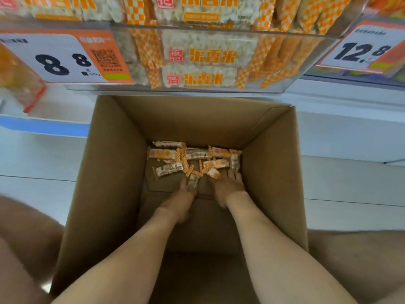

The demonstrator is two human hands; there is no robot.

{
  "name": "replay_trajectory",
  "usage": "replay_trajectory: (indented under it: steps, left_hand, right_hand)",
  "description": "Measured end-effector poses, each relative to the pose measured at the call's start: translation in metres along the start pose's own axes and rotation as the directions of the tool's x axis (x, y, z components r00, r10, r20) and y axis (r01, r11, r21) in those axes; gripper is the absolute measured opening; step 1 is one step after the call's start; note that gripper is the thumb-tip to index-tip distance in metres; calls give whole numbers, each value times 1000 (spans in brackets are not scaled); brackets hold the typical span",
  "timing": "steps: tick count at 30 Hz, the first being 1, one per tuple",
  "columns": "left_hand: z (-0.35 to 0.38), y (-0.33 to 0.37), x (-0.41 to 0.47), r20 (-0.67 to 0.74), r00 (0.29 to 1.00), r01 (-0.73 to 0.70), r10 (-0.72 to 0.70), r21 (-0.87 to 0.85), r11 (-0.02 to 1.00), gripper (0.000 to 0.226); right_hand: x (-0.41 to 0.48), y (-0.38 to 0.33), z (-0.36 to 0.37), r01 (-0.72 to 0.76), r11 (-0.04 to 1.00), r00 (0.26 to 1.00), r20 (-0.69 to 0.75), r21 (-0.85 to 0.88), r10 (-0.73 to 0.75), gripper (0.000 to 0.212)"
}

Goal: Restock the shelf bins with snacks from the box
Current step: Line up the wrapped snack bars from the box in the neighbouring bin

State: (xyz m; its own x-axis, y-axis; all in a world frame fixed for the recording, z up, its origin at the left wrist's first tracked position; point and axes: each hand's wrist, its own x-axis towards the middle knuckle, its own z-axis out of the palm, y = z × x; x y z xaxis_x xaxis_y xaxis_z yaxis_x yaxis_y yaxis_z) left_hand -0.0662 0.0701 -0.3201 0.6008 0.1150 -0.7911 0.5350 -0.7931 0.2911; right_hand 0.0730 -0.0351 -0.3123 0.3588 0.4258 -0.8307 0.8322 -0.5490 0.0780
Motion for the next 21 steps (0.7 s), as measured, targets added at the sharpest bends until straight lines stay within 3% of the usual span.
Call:
replay_trajectory:
  steps: [3, 5, 7, 9, 10, 12, 14, 18, 21]
  left_hand:
    - [3, -5, 2, -129, 988, 58, -90, -230, 971, 72]
    - [2, -7, 3, -284, 945, 28, -164, -429, 903, 50]
    - [-4, -8, 3, -350, 892, -12, -284, -648, 761, 41]
    - [-12, -11, 0, -287, 890, -39, -353, -821, 569, 45]
    - [-16, -12, -2, -249, 897, -41, -366, -870, 491, 47]
    - [-25, -14, -9, -185, 915, -37, -358, -923, 383, 47]
    - [-34, -13, -20, -150, 941, -45, -304, -944, 326, 43]
    - [-54, -10, -44, -111, 976, -49, -188, -951, 305, 37]
    - [-66, -9, -60, -114, 987, -77, -109, -951, 298, 33]
  right_hand:
    - [-1, -8, 7, 23, 995, 991, -132, 100, -9, 59]
    - [-3, -13, 10, 46, 941, 948, -312, 335, 65, 43]
    - [-8, -15, 6, 137, 792, 906, -399, 594, 142, 24]
    - [-7, -16, 3, 238, 581, 901, -400, 778, 167, 12]
    - [-7, -15, 0, 280, 450, 906, -388, 848, 168, 19]
    - [-12, -12, -8, 314, 135, 928, -334, 940, 166, 57]
    - [-17, -7, -13, 257, -65, 958, -246, 964, 150, 87]
    - [-33, -2, -22, 151, -128, 987, -143, 980, 74, 80]
    - [-49, 1, -28, 200, -172, 979, -187, 965, 85, 66]
